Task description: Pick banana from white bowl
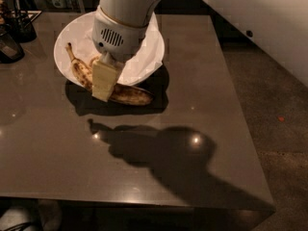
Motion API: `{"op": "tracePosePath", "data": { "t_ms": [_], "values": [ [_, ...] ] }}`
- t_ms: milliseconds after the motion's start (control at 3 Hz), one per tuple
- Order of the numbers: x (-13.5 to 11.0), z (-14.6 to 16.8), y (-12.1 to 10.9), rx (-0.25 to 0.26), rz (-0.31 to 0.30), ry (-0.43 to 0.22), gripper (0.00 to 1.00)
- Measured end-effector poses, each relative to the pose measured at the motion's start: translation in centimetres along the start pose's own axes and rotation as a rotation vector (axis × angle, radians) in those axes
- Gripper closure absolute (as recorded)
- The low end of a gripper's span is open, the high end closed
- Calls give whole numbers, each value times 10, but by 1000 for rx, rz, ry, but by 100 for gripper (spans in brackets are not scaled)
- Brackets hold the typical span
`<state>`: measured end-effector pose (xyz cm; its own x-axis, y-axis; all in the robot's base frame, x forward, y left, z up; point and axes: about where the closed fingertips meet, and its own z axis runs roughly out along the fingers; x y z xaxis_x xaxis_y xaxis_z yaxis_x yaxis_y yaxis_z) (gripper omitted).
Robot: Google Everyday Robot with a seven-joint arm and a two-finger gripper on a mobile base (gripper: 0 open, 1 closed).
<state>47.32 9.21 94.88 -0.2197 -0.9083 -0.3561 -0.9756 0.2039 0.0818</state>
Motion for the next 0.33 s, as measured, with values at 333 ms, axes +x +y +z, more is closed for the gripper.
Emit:
{"op": "tracePosePath", "data": {
  "t_ms": [333],
  "values": [
    [0,0,0,-1,0,0,100]
  ]
}}
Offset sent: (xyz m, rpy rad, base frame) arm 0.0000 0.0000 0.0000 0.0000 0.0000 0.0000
